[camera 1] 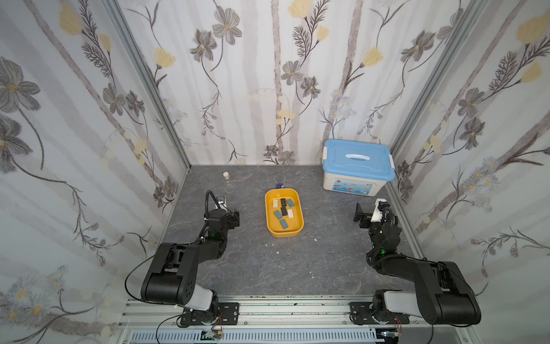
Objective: Put the eraser in the storage box
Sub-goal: Reset both arms
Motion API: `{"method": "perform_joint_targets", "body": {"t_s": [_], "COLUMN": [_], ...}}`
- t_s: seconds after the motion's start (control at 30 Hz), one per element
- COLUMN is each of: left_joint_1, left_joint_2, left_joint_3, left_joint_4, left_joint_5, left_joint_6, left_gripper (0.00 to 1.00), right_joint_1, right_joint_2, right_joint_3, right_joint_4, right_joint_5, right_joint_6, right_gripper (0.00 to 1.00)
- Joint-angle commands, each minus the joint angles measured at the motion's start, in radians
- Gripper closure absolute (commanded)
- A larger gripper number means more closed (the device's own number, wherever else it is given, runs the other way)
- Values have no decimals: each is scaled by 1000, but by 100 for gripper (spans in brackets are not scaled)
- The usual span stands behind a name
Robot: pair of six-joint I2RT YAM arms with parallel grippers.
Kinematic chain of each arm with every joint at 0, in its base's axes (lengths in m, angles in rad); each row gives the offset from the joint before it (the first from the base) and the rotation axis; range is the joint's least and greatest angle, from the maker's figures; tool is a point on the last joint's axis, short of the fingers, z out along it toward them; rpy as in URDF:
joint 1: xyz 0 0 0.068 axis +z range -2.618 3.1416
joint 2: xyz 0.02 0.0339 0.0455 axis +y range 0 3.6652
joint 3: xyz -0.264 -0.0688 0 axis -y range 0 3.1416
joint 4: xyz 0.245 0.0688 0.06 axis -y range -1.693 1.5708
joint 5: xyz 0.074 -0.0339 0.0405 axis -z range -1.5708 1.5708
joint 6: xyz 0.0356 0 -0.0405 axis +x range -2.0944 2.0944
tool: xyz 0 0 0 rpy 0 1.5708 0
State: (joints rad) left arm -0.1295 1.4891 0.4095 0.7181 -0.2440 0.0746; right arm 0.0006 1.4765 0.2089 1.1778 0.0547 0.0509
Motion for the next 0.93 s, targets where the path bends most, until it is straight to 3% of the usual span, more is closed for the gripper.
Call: {"method": "perform_joint_targets", "body": {"t_s": [0.0,0.13,0.2,0.23,0.27,0.9], "left_joint_1": [6,51,54,55,59,80], "left_joint_2": [10,35,98,61,89,72], "left_joint_3": [-8,-18,-47,-35,-43,-31], "left_joint_4": [121,153,277,185,262,197], "left_joint_5": [-49,-39,-81,-64,-73,-24], "left_joint_6": [-27,-87,-89,-112,-98,-118], "left_gripper": [0,0,0,0,0,0], "right_joint_1": [-2,-2,-2,-2,-2,-5], "right_joint_2": [-1,-1,-1,1,-1,0], "right_joint_3": [4,4,5,6,5,9], "right_joint_4": [50,49,49,49,49,45], "right_joint_5": [-18,-18,-19,-19,-19,-33], "right_joint_6": [-22,-22,-22,-22,-23,-26], "right_gripper": [0,0,0,0,0,0]}}
